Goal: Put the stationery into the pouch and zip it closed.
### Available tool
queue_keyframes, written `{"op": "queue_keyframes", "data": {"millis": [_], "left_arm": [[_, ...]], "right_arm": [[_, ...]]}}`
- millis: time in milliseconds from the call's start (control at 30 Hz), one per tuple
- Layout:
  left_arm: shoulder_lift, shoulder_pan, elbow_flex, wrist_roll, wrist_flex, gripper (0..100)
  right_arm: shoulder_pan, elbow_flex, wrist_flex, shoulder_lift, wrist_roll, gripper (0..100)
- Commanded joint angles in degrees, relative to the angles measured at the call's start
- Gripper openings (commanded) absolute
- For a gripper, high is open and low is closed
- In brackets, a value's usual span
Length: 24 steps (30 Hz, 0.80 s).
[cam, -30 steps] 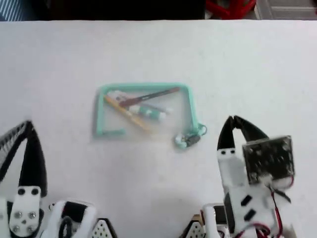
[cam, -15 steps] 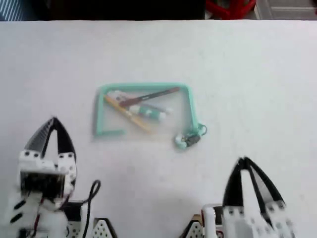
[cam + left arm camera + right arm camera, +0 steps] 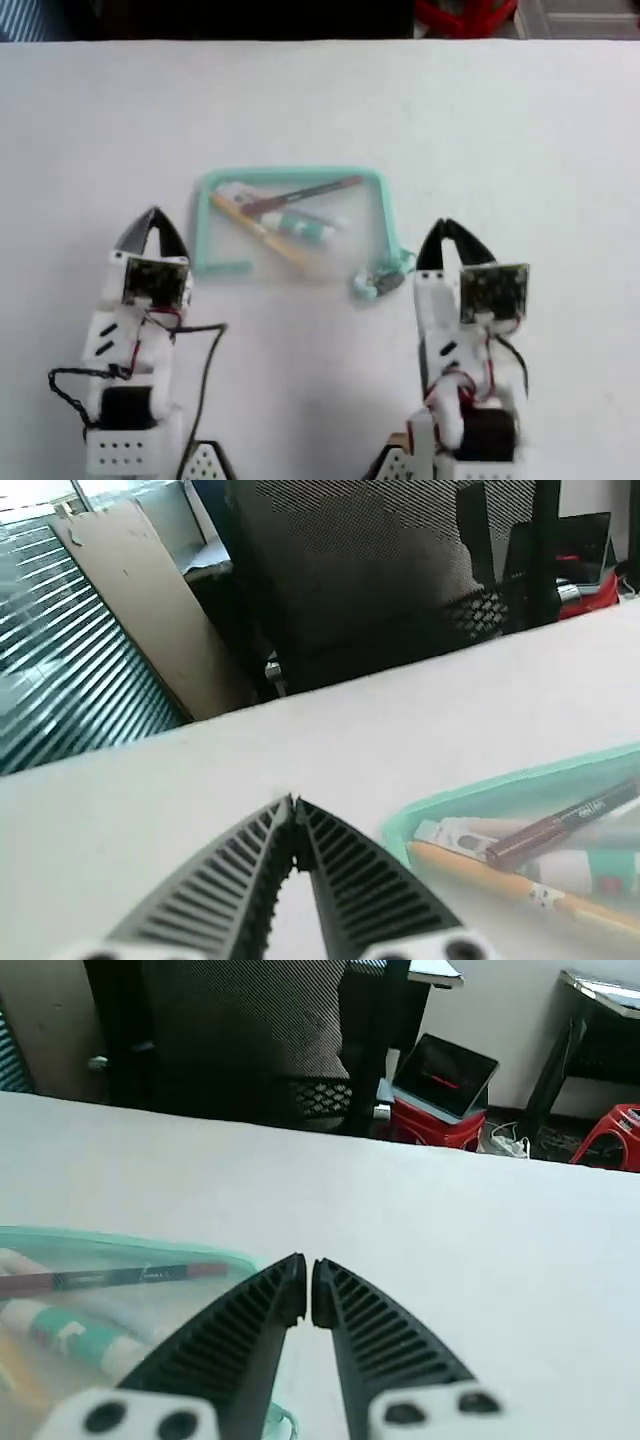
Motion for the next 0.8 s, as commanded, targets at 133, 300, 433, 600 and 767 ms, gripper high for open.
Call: {"op": "queue_keyframes", "data": {"millis": [133, 300, 433, 600, 767], "left_arm": [[0.0, -0.1, -0.3, 2.1, 10.5, 5], [-0.2, -0.6, -0.3, 2.0, 28.0, 14], [-0.4, -0.3, -0.4, 2.1, 38.4, 14], [-0.4, 1.5, -0.3, 1.6, 45.8, 11], [-0.2, -2.5, -0.3, 2.1, 44.9, 4]], "right_arm": [[0.0, 12.4, -6.6, -0.1, 0.1, 2.3], [0.0, 12.7, 7.8, -0.1, 0.0, 2.4], [-0.7, 12.7, 22.7, -0.1, -0.5, 2.4], [-4.0, 12.7, 33.5, -0.2, -0.3, 2.1], [-3.6, 12.7, 33.4, -0.1, -0.4, 2.0]]}}
